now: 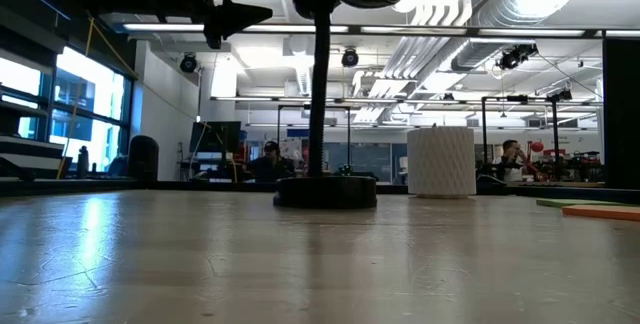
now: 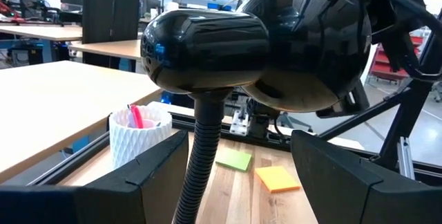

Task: Screw lightbulb
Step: Remove the lightbulb from the desk lamp

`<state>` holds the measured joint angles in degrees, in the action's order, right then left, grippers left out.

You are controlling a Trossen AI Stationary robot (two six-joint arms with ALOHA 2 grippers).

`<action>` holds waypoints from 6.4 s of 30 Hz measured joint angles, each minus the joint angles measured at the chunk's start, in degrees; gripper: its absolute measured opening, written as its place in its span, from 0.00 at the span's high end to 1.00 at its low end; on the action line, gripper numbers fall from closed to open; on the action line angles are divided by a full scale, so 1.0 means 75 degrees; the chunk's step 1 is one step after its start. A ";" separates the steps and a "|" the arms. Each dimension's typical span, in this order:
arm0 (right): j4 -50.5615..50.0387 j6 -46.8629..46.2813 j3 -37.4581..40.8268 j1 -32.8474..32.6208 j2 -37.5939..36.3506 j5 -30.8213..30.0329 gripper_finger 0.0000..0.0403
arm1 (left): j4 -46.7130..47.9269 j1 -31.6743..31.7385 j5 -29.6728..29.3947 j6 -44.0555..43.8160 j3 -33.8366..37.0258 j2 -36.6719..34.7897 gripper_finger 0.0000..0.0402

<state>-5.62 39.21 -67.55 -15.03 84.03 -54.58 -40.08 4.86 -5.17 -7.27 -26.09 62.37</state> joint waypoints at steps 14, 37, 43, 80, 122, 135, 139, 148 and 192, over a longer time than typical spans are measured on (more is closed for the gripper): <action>-0.0159 0.8451 -0.0014 0.0176 -0.0012 -0.0477 0.38 | -0.0003 -0.0001 0.0000 -0.0021 0.0000 0.0000 0.37; 0.0527 0.5031 0.0015 0.0724 0.0012 0.1000 0.35 | 0.0062 -0.0003 0.0000 -0.0018 0.0000 -0.0003 0.37; 0.0468 0.4345 0.0015 0.0662 0.0009 0.0879 0.22 | 0.0211 -0.0003 -0.0003 -0.0019 0.0000 -0.0003 0.37; 0.0088 -0.9043 0.0000 0.0357 -0.0090 0.1093 0.20 | 0.0390 -0.0003 0.0000 -0.0004 -0.0003 -0.0003 0.37; 0.0043 0.2869 -0.0006 0.0588 -0.0090 -0.0531 0.38 | 0.0391 -0.0006 0.0003 -0.0344 -0.0003 -0.0003 0.37; -0.0070 0.0510 -0.0006 0.0335 -0.0090 -0.0928 0.29 | 0.0393 0.0000 0.0003 -0.0351 -0.0003 -0.0003 0.37; -0.0076 0.0202 -0.0003 0.0206 -0.0090 -0.0928 0.34 | 0.0394 -0.0003 0.0003 -0.0353 -0.0003 -0.0003 0.37; -0.0274 -0.1555 0.0000 -0.0885 -0.0086 -0.2122 0.37 | 0.0394 -0.0003 0.0003 -0.0356 -0.0002 -0.0003 0.37; 0.5341 -0.7368 0.4141 -0.0825 0.2771 0.5487 0.37 | 0.1232 -0.1328 -0.0877 -0.0225 -0.0006 -0.0003 0.37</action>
<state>34.43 -16.05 -36.49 -21.21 104.81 -13.43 -30.84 -5.09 -11.75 -8.95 -26.13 62.35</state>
